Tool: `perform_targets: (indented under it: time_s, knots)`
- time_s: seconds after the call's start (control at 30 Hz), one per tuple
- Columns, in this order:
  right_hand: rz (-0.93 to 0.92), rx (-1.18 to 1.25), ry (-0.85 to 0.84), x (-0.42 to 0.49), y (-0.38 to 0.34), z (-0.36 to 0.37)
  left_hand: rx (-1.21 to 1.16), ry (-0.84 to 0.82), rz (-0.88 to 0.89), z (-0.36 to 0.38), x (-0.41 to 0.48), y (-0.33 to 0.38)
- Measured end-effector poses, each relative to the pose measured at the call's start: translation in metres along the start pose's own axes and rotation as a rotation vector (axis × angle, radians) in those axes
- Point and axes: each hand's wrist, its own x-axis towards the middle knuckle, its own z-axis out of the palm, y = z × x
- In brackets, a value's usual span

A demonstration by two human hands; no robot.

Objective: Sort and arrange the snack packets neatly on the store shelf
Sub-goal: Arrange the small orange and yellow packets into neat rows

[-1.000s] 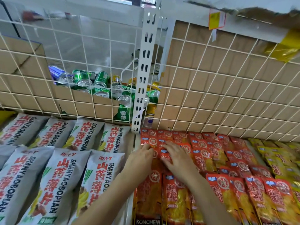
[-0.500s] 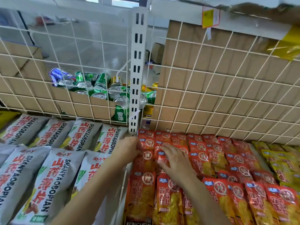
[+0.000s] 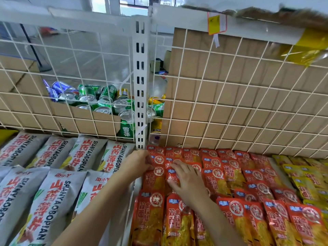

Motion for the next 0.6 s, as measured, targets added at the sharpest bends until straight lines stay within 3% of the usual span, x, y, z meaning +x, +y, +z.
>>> perform_targets:
  time_s: [0.3,0.43,0.6]
  knots:
    - [-0.006,0.007,0.025,0.0,0.001,0.003,-0.033,0.217,0.119,-0.005,-0.026,-0.004]
    - [-0.008,0.04,0.016,-0.001,0.0,-0.001,-0.057,0.184,0.139,-0.006,-0.05,-0.007]
    - [-0.064,0.131,0.149,-0.012,-0.005,-0.005,-0.072,0.129,0.123,0.011,-0.075,-0.006]
